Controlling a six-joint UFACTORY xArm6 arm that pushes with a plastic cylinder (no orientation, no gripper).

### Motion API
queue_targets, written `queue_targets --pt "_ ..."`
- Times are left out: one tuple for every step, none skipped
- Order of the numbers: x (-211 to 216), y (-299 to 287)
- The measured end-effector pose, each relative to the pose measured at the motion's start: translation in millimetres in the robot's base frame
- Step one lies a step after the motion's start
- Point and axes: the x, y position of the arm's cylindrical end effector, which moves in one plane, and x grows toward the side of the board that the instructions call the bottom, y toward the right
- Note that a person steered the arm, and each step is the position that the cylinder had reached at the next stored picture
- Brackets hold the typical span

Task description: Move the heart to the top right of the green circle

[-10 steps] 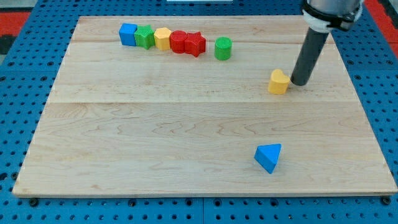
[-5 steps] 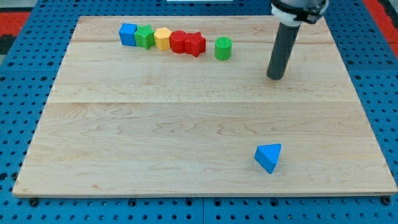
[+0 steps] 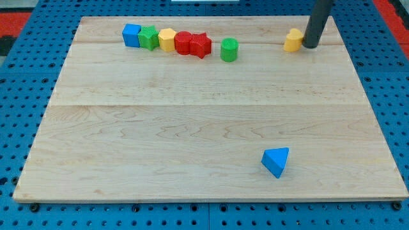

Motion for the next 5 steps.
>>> queue_targets --pt "-22 0" --pt "-13 -6" --pt "-4 -42" --pt "-1 -66" --pt "-1 -70"
